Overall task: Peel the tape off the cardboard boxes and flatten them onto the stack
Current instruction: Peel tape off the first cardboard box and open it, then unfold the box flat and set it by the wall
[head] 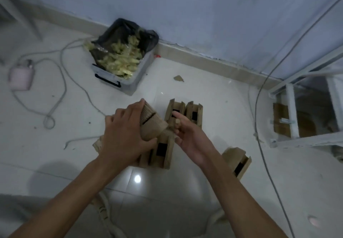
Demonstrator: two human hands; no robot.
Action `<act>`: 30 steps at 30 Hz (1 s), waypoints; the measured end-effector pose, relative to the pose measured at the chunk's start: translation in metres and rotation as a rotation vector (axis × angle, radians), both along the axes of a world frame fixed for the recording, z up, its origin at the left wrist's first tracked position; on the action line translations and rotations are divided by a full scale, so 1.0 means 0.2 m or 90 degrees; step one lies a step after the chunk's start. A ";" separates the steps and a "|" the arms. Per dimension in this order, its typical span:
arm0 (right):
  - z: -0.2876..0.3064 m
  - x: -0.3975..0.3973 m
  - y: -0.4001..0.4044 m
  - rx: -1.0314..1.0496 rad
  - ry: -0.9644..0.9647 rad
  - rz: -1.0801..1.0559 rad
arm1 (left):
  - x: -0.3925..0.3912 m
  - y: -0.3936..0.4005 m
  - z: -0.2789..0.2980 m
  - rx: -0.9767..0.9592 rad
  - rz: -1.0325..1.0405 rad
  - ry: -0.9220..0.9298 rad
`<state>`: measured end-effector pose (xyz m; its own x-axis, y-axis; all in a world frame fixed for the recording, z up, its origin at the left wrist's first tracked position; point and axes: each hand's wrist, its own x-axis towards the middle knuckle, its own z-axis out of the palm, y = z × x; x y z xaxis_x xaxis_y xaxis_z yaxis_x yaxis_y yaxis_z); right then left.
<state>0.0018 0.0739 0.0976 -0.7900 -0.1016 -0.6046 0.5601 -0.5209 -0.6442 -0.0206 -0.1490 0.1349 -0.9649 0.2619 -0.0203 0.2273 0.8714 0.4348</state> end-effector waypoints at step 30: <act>-0.10 -0.85 -0.41 0.435 0.048 0.180 | -0.18 -0.35 -0.08 0.098 0.221 -0.059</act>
<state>-0.1676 -0.0079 0.0778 -0.8309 0.0717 -0.5518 0.5554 0.1672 -0.8146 -0.0562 -0.2183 0.1180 -0.9926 -0.0723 -0.0981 -0.1156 0.8124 0.5715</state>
